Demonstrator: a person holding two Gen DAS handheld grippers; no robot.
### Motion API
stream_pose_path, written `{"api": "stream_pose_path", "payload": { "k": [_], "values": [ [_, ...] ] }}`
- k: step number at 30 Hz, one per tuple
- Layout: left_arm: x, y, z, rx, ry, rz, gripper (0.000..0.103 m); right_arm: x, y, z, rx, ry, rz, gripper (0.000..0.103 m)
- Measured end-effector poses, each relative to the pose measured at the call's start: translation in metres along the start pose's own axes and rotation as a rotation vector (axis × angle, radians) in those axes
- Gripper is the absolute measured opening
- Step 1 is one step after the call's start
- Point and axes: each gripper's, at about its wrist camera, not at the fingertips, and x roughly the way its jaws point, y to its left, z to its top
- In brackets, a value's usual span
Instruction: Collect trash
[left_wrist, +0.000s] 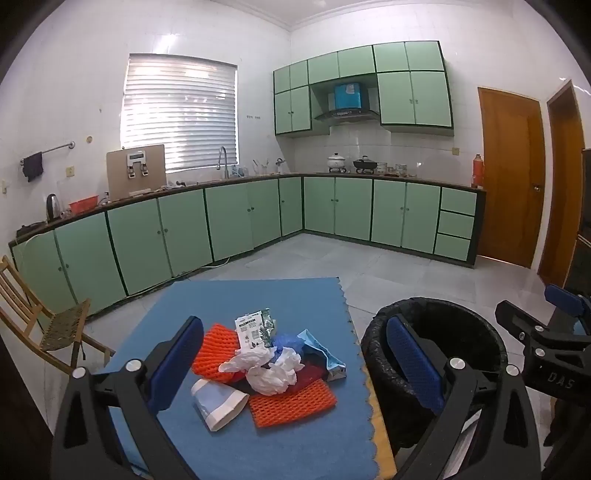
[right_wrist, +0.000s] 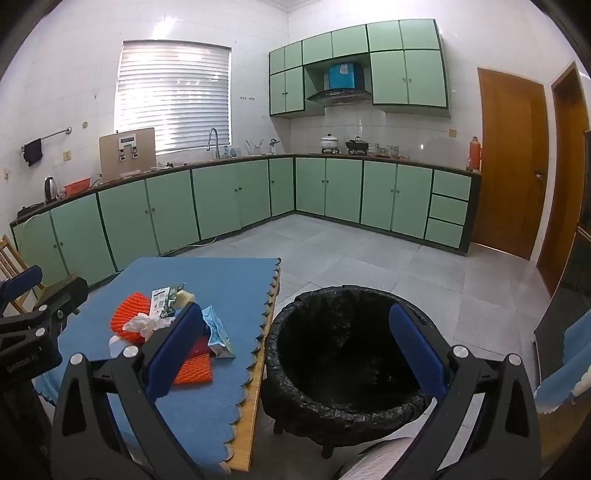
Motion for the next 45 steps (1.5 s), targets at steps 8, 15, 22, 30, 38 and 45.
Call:
{"api": "stream_pose_path", "payload": {
  "k": [8,15,22,30,38,45],
  "values": [
    [-0.004,-0.001,0.001,-0.011,-0.016,0.009,0.097,0.0,0.001,-0.001,0.007,-0.011,0.006,0.098],
    [-0.005,0.008,0.004,-0.027,-0.015,0.013,0.097,0.001,0.008,0.002,0.009,-0.008,0.007,0.098],
    [-0.004,0.012,0.006,-0.032,-0.015,0.015,0.097,0.003,0.007,0.002,0.009,-0.009,0.007,0.098],
    [-0.006,0.008,0.004,-0.029,-0.017,0.017,0.097,0.0,0.004,0.003,0.011,-0.01,0.01,0.098],
    [-0.006,0.008,0.004,-0.028,-0.017,0.017,0.097,0.0,0.005,0.003,0.01,-0.012,0.009,0.098],
    [-0.005,0.01,0.005,-0.03,-0.018,0.019,0.097,0.001,0.004,0.002,0.009,-0.016,0.008,0.098]
  ]
}}
